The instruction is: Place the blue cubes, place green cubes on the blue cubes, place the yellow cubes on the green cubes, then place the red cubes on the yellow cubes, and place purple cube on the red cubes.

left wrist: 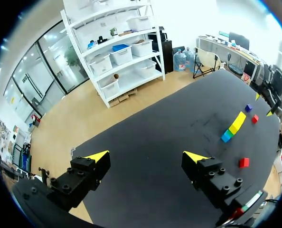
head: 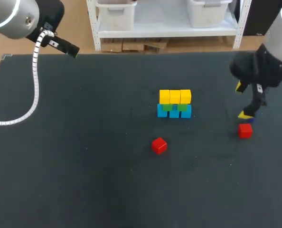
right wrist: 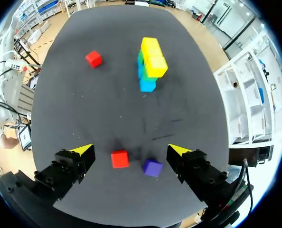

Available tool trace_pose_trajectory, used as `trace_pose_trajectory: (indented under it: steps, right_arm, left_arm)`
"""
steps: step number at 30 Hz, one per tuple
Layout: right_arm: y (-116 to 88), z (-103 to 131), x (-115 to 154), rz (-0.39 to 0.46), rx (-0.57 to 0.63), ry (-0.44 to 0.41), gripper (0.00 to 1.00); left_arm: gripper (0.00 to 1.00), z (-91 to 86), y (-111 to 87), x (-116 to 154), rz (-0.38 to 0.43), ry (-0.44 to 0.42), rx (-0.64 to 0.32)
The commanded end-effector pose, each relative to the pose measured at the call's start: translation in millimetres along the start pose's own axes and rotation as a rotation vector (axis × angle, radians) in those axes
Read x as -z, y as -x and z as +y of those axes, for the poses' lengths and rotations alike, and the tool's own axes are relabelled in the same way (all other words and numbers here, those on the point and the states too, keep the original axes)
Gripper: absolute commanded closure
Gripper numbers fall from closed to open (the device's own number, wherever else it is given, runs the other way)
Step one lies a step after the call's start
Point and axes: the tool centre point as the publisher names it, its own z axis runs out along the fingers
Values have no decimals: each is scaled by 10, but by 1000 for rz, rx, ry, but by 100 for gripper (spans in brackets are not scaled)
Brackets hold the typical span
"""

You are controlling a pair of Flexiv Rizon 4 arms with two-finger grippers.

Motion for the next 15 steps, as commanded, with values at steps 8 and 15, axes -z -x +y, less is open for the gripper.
trace_pose_trajectory:
  steps: [8,15]
  right_arm:
    - [-225,333,-477,150,84,-69,0]
    - [-378,384,-547,186,99,-41,0]
  left_arm:
    - [0,11,5,-10,-2,-4,-1]
    - [0,11,5,-10,-2,-4,-1]
